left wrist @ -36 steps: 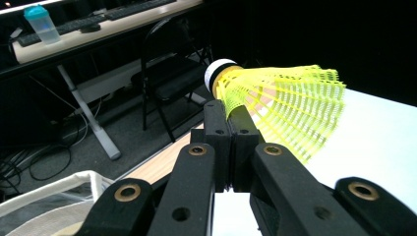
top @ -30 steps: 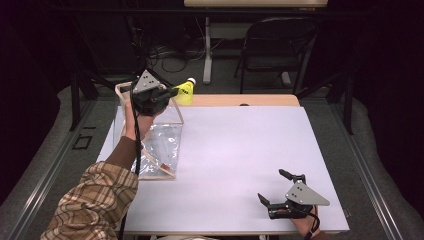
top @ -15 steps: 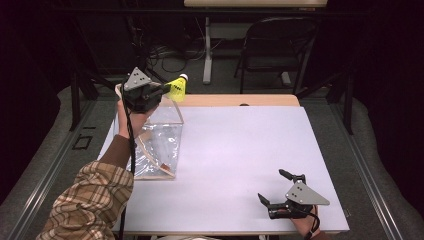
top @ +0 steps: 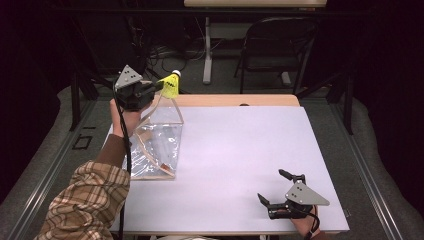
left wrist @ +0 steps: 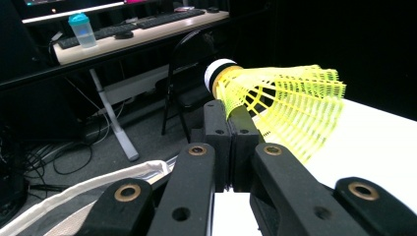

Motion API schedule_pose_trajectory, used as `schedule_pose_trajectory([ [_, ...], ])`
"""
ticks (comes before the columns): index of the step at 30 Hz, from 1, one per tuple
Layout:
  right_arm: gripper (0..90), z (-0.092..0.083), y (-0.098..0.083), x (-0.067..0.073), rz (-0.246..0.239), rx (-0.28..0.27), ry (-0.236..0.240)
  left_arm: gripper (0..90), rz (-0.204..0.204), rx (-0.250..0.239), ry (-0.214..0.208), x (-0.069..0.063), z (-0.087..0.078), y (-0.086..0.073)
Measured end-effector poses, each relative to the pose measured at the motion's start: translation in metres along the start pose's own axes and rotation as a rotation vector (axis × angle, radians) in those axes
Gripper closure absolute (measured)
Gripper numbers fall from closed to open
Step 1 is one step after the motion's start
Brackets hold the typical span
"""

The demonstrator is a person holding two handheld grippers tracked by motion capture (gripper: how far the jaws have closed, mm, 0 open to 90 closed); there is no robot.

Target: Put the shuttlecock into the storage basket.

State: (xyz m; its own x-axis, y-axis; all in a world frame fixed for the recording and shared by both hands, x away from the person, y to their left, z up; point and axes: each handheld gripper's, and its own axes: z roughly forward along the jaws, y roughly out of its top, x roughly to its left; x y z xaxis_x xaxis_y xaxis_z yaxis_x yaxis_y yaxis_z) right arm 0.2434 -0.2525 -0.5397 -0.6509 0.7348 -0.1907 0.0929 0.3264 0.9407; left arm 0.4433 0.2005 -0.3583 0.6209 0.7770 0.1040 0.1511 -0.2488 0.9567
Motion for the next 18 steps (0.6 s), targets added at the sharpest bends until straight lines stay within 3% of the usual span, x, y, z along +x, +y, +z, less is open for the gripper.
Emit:
schedule_pose_trajectory([
  [18,0.7,0.0,0.0,0.0,0.006,0.004,0.002,89.8,-0.021,-0.017,0.036,0.013,-0.012,-0.001],
])
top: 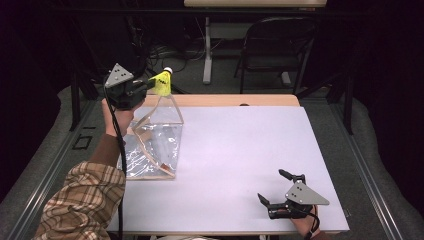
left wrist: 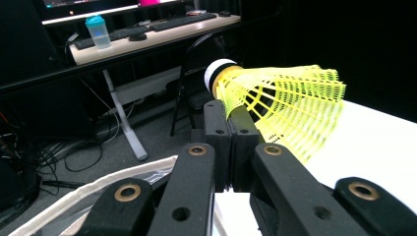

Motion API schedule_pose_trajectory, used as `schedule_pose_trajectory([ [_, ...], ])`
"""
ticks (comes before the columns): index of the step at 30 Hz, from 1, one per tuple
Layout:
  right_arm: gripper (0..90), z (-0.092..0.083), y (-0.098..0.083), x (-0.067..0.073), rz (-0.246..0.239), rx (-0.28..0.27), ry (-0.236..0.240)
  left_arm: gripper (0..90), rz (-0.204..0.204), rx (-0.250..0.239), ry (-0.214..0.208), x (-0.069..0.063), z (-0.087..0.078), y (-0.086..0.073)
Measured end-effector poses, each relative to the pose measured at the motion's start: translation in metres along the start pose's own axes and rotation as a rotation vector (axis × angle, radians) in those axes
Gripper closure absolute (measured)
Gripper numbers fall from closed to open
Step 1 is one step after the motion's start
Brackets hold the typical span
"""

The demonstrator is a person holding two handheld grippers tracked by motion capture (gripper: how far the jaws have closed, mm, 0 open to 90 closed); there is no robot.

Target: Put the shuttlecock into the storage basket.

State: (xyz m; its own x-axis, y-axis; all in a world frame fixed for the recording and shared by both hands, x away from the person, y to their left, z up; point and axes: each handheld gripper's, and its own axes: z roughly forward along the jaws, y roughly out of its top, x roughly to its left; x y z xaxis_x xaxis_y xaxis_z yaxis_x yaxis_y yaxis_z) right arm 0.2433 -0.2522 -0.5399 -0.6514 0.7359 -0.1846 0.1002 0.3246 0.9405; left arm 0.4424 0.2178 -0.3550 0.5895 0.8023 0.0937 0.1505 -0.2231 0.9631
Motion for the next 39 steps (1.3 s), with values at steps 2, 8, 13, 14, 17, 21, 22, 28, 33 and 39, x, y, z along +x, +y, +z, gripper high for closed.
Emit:
schedule_pose_trajectory([
  [2,0.7,0.0,0.0,0.0,0.0,0.0,0.0,89.8,-0.001,-0.003,0.003,0.001,-0.001,0.0],
  [8,0.7,0.0,0.0,0.0,-0.001,0.002,0.001,89.8,-0.003,-0.007,0.012,0.003,-0.003,0.0],
  [13,0.7,0.0,0.0,0.0,-0.001,0.0,0.003,89.8,-0.009,-0.01,0.021,0.007,-0.007,0.0],
  [14,0.7,0.0,0.0,0.0,0.0,0.002,0.003,89.8,-0.007,-0.008,0.024,0.008,-0.008,0.0],
  [17,0.7,0.0,0.0,0.0,0.0,0.001,0.002,89.8,-0.01,-0.011,0.033,0.011,-0.011,-0.001],
  [21,0.7,0.0,0.0,0.0,0.0,0.001,0.003,89.8,-0.019,-0.011,0.038,0.015,-0.013,-0.002],
  [22,0.7,0.001,0.0,0.0,-0.001,0.001,0.004,89.8,-0.021,-0.011,0.039,0.016,-0.014,-0.002],
  [28,0.7,0.001,0.0,0.0,0.001,0.001,0.002,89.8,-0.026,-0.014,0.055,0.02,-0.018,-0.003],
  [33,0.7,0.001,0.0,0.0,-0.003,0.001,0.004,89.8,-0.033,-0.015,0.062,0.024,-0.019,-0.004],
  [39,0.7,0.0,0.0,0.0,0.003,0.003,0.002,89.8,-0.038,-0.015,0.07,0.026,-0.019,-0.005],
])
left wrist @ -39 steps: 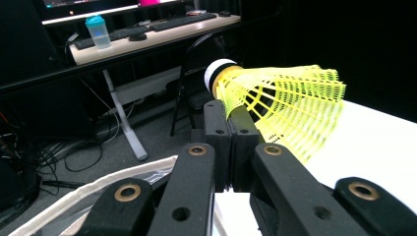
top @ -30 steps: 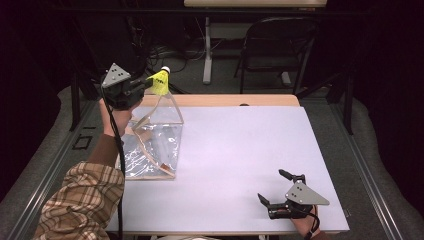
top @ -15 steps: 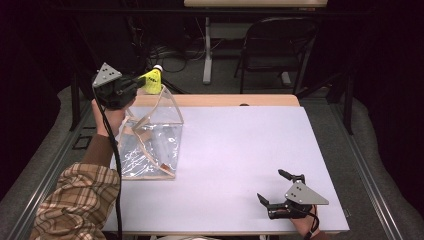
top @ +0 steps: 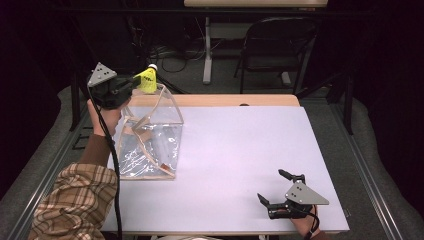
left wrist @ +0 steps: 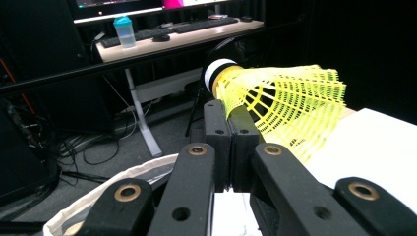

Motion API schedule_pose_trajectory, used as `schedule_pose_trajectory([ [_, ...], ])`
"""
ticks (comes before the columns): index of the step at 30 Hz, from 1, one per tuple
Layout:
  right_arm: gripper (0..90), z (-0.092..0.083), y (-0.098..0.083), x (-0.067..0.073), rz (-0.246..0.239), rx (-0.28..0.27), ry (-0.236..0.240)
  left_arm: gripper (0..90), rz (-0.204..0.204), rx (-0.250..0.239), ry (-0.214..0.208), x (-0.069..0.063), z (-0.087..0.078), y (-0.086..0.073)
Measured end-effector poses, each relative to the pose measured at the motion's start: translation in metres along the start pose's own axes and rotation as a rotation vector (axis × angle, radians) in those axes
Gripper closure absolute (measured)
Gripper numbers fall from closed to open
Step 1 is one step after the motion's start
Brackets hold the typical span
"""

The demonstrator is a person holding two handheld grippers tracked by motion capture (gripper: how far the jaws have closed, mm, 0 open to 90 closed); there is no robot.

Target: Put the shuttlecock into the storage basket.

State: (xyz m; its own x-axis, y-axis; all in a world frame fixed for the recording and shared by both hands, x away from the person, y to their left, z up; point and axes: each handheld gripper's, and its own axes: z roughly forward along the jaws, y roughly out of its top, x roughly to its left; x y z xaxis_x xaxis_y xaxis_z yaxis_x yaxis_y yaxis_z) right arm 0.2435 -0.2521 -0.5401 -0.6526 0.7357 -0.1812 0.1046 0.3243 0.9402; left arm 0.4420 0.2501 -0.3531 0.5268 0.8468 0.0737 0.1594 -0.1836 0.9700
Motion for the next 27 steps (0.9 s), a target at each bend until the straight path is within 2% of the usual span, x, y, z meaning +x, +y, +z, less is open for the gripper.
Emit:
schedule_pose_trajectory([
  [12,0.7,0.0,0.0,0.0,-0.006,-0.004,-0.002,89.8,-0.004,0.005,0.008,0.002,0.001,-0.001],
  [27,0.7,0.0,0.0,0.0,0.001,-0.001,-0.001,89.8,-0.034,0.006,0.034,0.013,-0.001,-0.006],
])
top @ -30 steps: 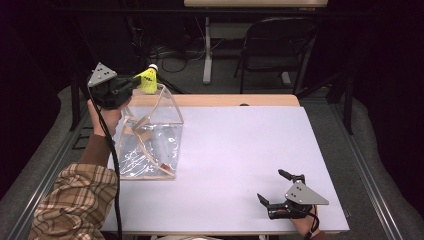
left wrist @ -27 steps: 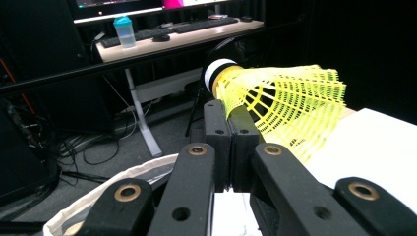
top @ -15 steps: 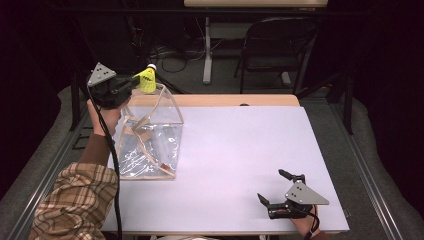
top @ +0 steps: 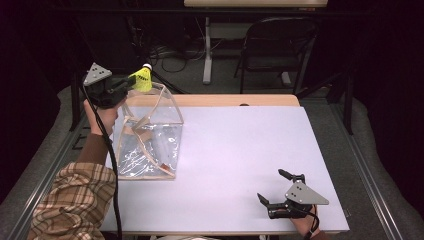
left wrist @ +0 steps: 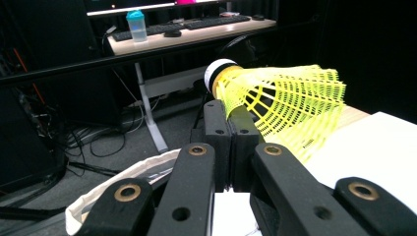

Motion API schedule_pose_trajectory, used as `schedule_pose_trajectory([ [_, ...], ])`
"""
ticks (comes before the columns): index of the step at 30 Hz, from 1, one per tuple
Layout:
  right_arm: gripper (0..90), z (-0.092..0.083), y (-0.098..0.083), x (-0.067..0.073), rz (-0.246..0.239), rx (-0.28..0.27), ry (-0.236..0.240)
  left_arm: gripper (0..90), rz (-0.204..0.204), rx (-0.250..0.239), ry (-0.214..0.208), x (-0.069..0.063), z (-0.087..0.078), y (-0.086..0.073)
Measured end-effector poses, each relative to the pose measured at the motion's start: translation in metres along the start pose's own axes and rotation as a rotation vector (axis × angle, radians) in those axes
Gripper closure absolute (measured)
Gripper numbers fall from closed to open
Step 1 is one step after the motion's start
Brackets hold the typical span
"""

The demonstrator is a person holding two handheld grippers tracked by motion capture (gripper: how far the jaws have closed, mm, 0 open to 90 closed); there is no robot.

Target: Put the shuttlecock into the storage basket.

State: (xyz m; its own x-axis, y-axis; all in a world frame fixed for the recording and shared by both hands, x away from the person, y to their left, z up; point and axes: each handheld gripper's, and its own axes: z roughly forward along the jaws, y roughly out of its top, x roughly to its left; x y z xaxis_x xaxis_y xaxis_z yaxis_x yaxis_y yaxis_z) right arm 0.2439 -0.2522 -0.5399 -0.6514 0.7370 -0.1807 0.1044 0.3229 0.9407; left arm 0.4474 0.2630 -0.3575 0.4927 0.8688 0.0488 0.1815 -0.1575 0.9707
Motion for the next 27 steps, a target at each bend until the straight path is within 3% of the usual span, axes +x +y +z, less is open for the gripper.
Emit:
schedule_pose_trajectory([
  [27,0.7,0.0,0.0,0.0,-0.003,-0.001,0.003,89.8,-0.031,0.041,0.014,0.01,0.0,-0.014],
])
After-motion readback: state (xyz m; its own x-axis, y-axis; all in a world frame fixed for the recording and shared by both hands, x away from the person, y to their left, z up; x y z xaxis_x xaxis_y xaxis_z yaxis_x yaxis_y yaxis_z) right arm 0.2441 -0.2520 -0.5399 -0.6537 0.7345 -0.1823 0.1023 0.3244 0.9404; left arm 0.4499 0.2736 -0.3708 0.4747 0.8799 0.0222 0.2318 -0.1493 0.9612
